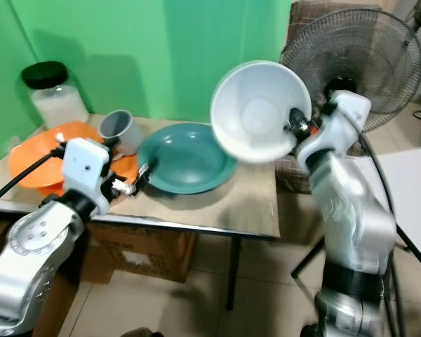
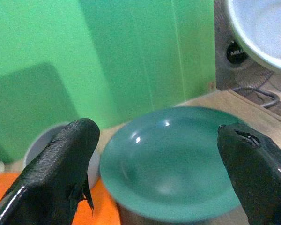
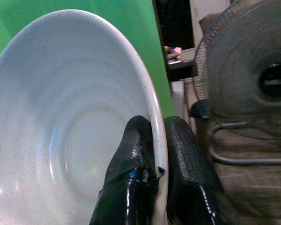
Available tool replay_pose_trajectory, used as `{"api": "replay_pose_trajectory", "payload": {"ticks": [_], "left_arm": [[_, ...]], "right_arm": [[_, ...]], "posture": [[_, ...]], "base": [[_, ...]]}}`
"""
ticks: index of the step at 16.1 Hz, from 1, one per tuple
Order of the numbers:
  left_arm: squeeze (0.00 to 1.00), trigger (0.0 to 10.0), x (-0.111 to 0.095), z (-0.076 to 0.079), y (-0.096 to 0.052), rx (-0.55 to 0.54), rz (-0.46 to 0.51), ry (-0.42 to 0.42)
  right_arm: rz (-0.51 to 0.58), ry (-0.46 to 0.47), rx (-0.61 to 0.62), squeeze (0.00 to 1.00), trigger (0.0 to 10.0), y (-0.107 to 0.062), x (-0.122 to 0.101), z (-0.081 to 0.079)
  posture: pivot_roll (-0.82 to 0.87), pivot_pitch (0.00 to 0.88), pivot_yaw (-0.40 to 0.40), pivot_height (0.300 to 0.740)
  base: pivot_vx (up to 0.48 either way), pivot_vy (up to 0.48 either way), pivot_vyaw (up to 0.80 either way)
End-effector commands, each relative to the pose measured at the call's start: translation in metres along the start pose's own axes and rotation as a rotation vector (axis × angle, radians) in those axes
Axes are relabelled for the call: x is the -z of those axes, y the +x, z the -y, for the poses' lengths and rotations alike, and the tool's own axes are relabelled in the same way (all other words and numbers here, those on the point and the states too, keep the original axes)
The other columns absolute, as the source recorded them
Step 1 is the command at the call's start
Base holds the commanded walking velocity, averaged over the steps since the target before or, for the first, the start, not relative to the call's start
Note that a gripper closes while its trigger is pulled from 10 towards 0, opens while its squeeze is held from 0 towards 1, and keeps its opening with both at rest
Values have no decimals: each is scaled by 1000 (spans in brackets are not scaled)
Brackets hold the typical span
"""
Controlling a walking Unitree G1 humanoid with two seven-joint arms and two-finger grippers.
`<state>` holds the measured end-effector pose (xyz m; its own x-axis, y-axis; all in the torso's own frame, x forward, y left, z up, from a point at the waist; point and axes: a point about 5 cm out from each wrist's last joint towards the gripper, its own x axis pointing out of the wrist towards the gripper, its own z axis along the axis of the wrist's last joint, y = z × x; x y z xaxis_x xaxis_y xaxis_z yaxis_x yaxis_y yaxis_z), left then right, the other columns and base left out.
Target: Setting the table
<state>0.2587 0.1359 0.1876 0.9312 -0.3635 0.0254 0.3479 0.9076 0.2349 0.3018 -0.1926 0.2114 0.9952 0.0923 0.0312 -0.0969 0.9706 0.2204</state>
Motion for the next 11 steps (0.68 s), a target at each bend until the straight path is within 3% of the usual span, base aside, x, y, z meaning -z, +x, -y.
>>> {"api": "replay_pose_trajectory", "payload": {"ticks": [1,4,5,6,9,10,11], "left_arm": [[165,10000,-2,-1,3,-39,12,-1],[161,10000,3,1,2,-68,-7,-9],[161,10000,8,-1,0,-96,-28,-44],[133,10000,11,-2,-1,-105,-42,-63],[110,10000,17,0,-2,-99,-73,-30],[20,10000,19,0,-3,-101,-97,-17],[4,10000,20,0,-3,-110,-106,-19]], "right_arm": [[70,-39,-6,0,10000,-10,-9,-9],[81,-83,87,0,10000,-34,11,-9],[102,-195,111,0,10000,-41,13,-9],[100,-214,126,0,10000,-43,16,-9],[73,-178,150,0,10000,-48,21,-8],[79,-177,153,0,10000,-48,22,-9],[83,-179,156,0,10000,-47,23,-9]], "posture": [[-140,0,50,740],[-135,8,40,740],[-135,11,39,740],[-132,12,37,740],[-127,15,33,740],[-124,18,34,740],[-124,18,34,740]], "base": [[0,0,-800],[0,0,-800],[0,0,-800],[0,0,-800],[0,0,-800],[0,0,-800],[0,0,-800]]}}
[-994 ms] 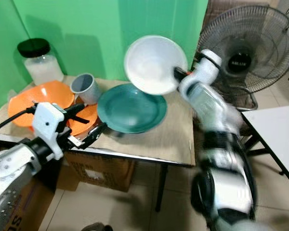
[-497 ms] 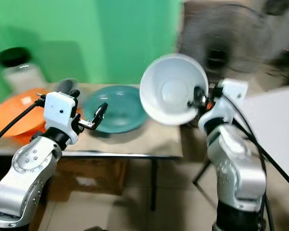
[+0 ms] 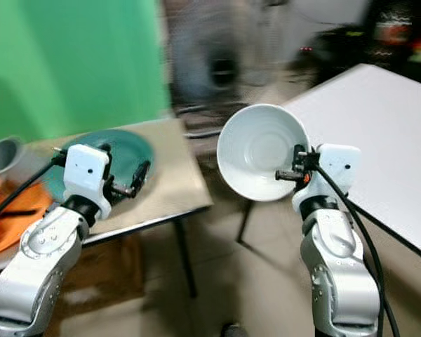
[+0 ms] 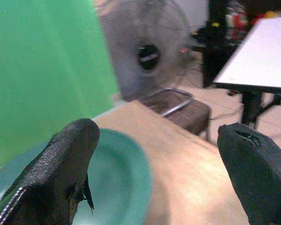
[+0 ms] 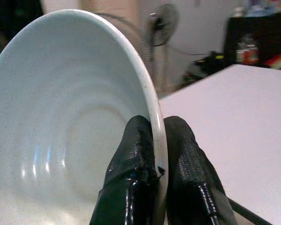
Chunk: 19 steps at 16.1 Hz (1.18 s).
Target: Setting the table
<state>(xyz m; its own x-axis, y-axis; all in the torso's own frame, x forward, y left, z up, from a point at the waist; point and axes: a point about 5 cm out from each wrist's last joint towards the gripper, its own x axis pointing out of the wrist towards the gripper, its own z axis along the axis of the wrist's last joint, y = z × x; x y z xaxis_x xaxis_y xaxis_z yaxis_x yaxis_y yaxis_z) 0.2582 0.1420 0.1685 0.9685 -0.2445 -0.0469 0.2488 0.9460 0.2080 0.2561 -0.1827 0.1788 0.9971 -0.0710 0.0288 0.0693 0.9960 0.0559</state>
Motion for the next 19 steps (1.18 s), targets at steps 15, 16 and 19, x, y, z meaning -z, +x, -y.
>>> {"api": "replay_pose_trajectory", "payload": {"ticks": [15,16,19], "left_arm": [[0,10000,-3,-7,1,-27,33,-75],[0,10000,-3,-6,1,-26,33,-76],[0,10000,-3,-7,1,-21,32,-75]], "right_arm": [[-76,69,-35,0,10000,2,0,-12],[-81,69,-37,0,10000,2,0,-12],[-105,70,-42,0,10000,3,1,-12]], "posture": [[-135,34,33,740],[-135,34,33,740],[-135,30,33,740]], "base": [[0,0,-693],[0,0,0],[0,0,0]]}}
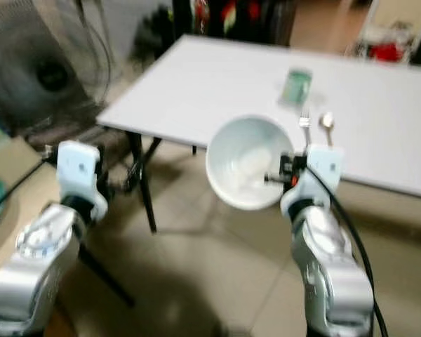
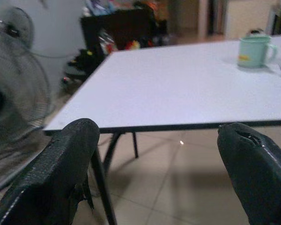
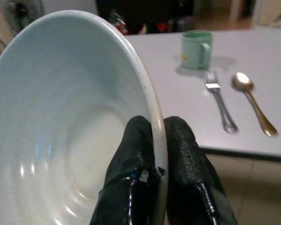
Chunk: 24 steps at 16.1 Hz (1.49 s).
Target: Setting the table
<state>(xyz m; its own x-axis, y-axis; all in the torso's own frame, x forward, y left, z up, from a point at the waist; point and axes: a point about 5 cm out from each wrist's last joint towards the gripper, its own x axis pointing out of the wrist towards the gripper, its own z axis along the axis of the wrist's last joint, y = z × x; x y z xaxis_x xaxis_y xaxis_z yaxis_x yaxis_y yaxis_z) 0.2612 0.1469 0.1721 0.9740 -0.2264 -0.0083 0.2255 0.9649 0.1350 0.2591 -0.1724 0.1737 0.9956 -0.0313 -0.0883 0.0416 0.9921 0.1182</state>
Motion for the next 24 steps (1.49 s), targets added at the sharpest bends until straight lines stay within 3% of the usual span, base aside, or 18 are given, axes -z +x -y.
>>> {"api": "replay_pose_trajectory", "payload": {"ticks": [1,6,15,19,24], "left_arm": [[0,10000,0,-1,0,7,-4,-1],[0,10000,-1,-2,1,18,-4,-6],[0,10000,1,-5,2,31,-3,-9],[0,10000,7,-20,-4,-24,-22,13],[0,10000,10,-18,-7,-31,-24,11]], "right_arm": [[8,10,-13,0,10000,1,-5,-3],[-13,19,4,0,10000,2,-4,-1],[-26,23,6,0,10000,3,-2,-1],[-50,12,-35,0,10000,4,3,-4],[-71,19,-44,0,10000,6,7,-3]], "posture": [[-135,30,33,740],[-136,26,35,740],[-136,1,33,740],[-129,0,9,740],[-128,0,-8,740]], "base": [[0,0,0],[0,0,-103],[225,0,-787],[322,0,0],[330,0,0]]}}
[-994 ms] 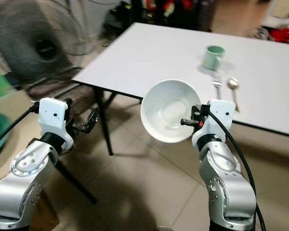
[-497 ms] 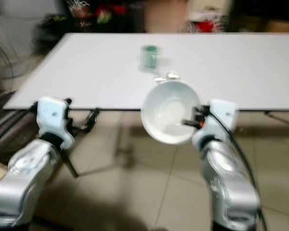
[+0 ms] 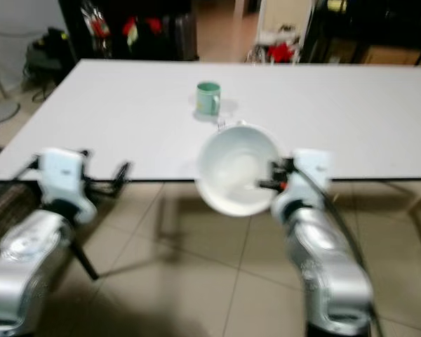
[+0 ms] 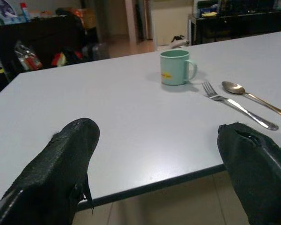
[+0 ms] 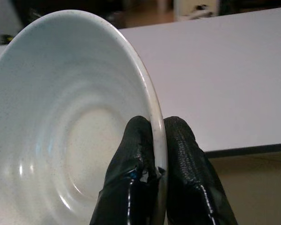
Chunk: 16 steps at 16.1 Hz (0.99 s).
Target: Setting the table
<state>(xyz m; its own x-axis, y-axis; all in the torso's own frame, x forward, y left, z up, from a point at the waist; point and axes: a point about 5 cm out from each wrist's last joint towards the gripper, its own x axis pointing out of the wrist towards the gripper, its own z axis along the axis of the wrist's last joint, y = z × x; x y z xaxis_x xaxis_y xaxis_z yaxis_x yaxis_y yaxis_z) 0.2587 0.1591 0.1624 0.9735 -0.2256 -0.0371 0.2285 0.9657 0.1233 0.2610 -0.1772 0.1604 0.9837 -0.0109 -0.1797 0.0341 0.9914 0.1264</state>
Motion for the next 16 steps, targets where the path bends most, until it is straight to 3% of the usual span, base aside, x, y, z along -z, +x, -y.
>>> {"api": "replay_pose_trajectory", "payload": {"ticks": [1,16], "left_arm": [[0,10000,-1,-8,-2,-33,5,22],[0,10000,-3,-5,1,8,9,40]], "right_arm": [[23,11,-33,0,10000,3,-6,-9],[5,57,-28,0,10000,4,-4,-10]], "posture": [[-128,0,-8,740],[-128,0,16,740]], "base": [[330,0,0],[330,0,0]]}}
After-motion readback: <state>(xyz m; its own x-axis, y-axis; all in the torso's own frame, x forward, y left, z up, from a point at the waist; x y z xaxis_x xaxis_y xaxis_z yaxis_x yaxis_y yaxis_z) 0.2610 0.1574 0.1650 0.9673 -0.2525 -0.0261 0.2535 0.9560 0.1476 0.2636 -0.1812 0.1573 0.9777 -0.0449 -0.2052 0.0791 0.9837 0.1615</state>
